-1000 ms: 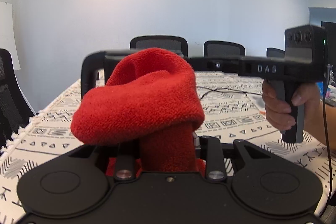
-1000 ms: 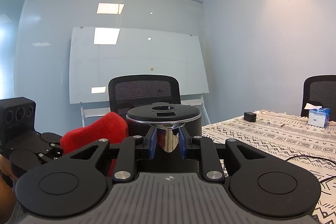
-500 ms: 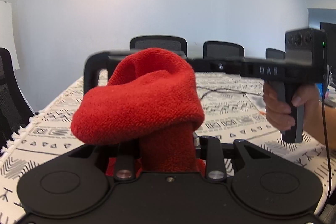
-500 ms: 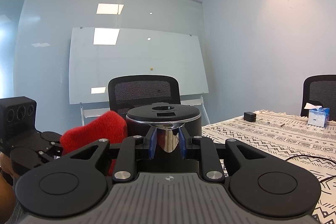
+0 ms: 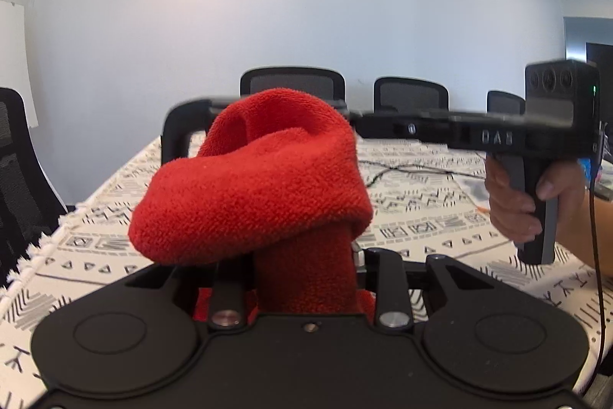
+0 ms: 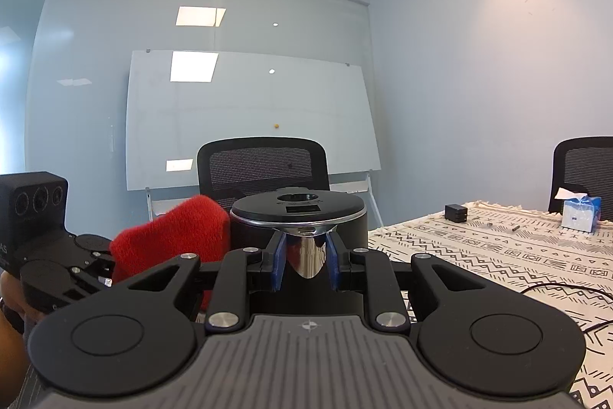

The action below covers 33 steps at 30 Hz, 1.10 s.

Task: Clean container
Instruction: 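Keep rubbing the red cloth along the kettle wall with the left gripper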

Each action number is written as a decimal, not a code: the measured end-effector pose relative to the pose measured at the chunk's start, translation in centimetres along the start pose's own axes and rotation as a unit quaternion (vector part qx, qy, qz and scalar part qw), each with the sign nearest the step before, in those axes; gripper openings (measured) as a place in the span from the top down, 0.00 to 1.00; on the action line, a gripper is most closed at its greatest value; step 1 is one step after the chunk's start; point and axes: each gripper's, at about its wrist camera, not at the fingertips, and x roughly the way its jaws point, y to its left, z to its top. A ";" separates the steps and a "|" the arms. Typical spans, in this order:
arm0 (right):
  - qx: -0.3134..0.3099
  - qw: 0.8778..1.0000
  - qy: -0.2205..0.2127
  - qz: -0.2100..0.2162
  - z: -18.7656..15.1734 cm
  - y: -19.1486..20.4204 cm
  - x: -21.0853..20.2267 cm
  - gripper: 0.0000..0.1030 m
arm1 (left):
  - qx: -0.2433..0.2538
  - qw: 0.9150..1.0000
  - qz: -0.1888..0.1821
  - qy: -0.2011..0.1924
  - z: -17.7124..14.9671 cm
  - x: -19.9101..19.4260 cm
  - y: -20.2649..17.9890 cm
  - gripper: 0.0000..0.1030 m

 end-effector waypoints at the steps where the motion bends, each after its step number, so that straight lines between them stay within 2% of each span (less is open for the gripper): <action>1: 0.000 1.000 0.000 0.000 0.0 0.0 0.0 0.79 | -0.002 1.000 -0.001 0.000 0.0 0.0 0.1 0.67; 7: -0.001 1.000 0.000 0.000 0.0 0.0 0.0 0.79 | -0.003 1.000 -0.007 0.030 -1.5 1.6 -0.6 0.67; 15: 0.000 1.000 0.000 0.001 -0.1 -0.1 0.1 0.79 | -0.004 1.000 0.000 0.001 0.0 0.1 0.1 0.67; 22: 0.000 1.000 -0.001 0.001 -0.2 -0.1 0.1 0.79 | -0.010 1.000 -0.006 0.023 -1.5 0.8 -0.1 0.67; 30: 0.001 1.000 -0.001 0.000 -0.2 -0.1 0.1 0.79 | -0.007 1.000 0.001 0.004 0.1 -0.1 -0.1 0.67; 33: 0.001 1.000 -0.001 -0.001 -0.2 -0.1 0.2 0.79 | -0.002 1.000 0.000 0.010 -0.3 0.4 -0.5 0.66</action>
